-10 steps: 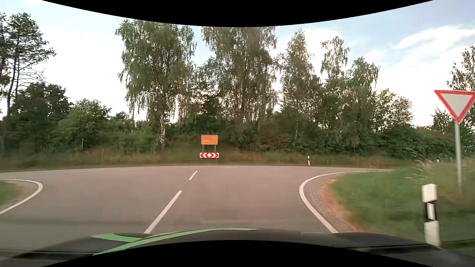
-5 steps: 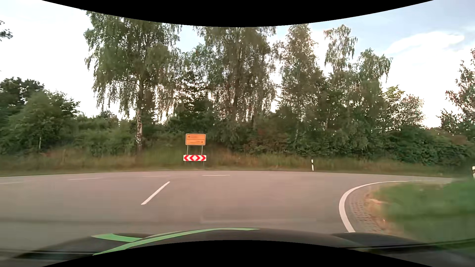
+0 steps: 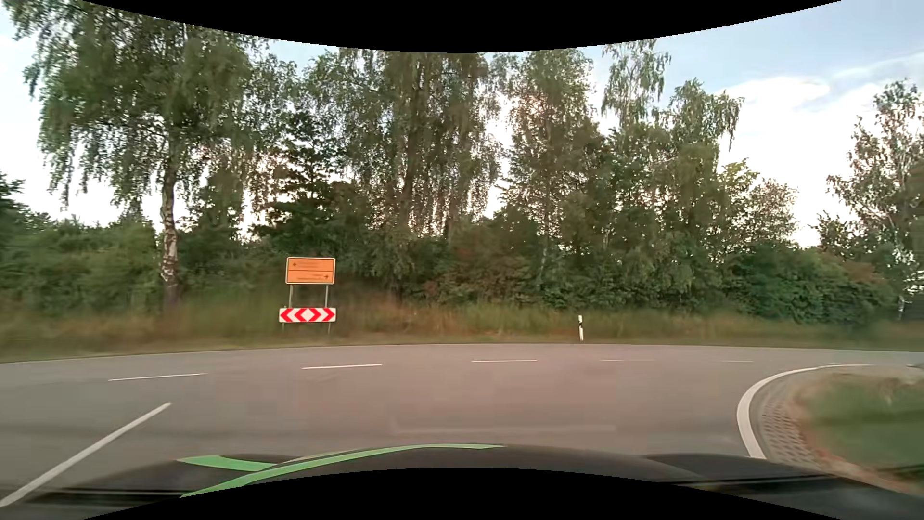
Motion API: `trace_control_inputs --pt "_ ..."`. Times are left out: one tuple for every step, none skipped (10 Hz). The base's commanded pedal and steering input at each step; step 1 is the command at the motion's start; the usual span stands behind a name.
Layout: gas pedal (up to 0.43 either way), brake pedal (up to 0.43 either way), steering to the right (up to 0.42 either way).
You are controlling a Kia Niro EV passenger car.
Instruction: Follow the waypoints while adhering to traffic rules and regulations
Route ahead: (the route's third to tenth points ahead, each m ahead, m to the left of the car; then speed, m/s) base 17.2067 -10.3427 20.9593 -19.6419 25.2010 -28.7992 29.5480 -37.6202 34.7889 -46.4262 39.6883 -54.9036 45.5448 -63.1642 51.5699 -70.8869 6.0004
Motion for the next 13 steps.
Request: trace_control_inputs --pt "0.000 0.238 0.198" --pt "0.000 0.201 0.208" --pt "0.000 0.030 0.220" --pt "0.000 0.000 0.237" --pt "0.000 0.000 0.251" --pt "0.000 0.000 0.255" --pt "0.000 0.000 0.261" --pt "0.079 0.000 0.269" --pt "0.138 0.000 0.274" --pt "0.169 0.000 0.285" --pt "0.177 0.000 0.298" --pt "0.177 0.000 0.310" --pt "0.177 0.000 0.324"
